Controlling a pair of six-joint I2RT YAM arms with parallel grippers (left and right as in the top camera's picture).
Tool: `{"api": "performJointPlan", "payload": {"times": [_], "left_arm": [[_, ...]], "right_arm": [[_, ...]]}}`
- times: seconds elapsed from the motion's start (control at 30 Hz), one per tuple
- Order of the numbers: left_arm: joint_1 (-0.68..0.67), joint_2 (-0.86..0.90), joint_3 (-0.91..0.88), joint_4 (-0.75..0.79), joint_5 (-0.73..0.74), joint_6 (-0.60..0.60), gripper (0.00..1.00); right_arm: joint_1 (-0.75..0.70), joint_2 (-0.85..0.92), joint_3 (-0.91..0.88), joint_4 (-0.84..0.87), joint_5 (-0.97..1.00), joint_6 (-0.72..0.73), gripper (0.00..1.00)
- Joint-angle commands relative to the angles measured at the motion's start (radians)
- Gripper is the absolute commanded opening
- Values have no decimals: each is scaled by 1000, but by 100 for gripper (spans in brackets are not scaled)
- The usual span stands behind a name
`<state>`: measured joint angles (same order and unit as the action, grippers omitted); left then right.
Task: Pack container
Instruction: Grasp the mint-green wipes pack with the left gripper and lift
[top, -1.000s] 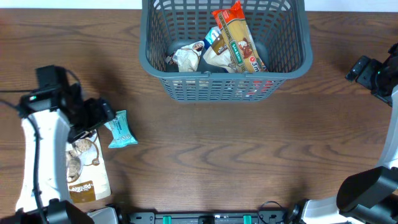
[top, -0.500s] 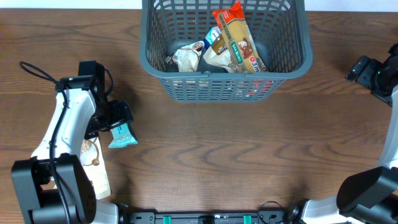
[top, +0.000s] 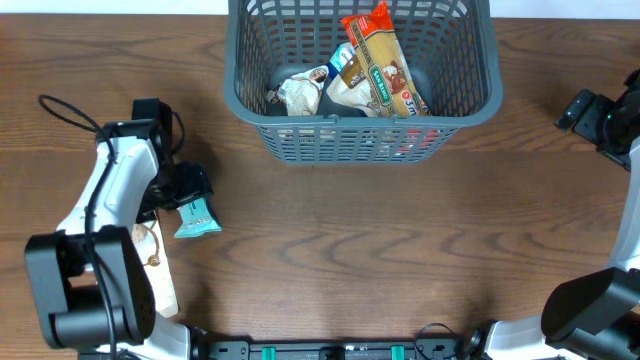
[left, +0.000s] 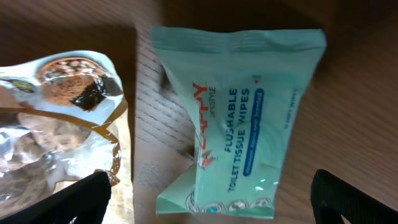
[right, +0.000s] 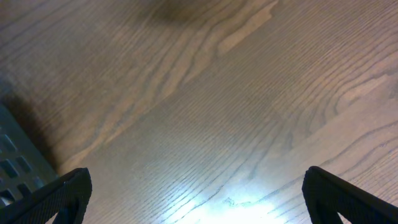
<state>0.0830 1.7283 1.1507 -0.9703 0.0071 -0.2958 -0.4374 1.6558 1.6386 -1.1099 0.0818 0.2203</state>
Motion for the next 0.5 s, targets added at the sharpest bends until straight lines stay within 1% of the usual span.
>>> {"api": "performJointPlan", "payload": {"times": [0.0,0.17,0.47], "left_arm": [[-6,21,-3,0,-10,-16,94],[-24,23,-4,27,35,-13,94],[-61,24,-39,60,38,-29,94]], "right_arm": [[-1,-4,-1,-1,3,11,99],[-1,-4,-1,-1,3,11,99],[0,-4,-1,-1,3,11,99]]}}
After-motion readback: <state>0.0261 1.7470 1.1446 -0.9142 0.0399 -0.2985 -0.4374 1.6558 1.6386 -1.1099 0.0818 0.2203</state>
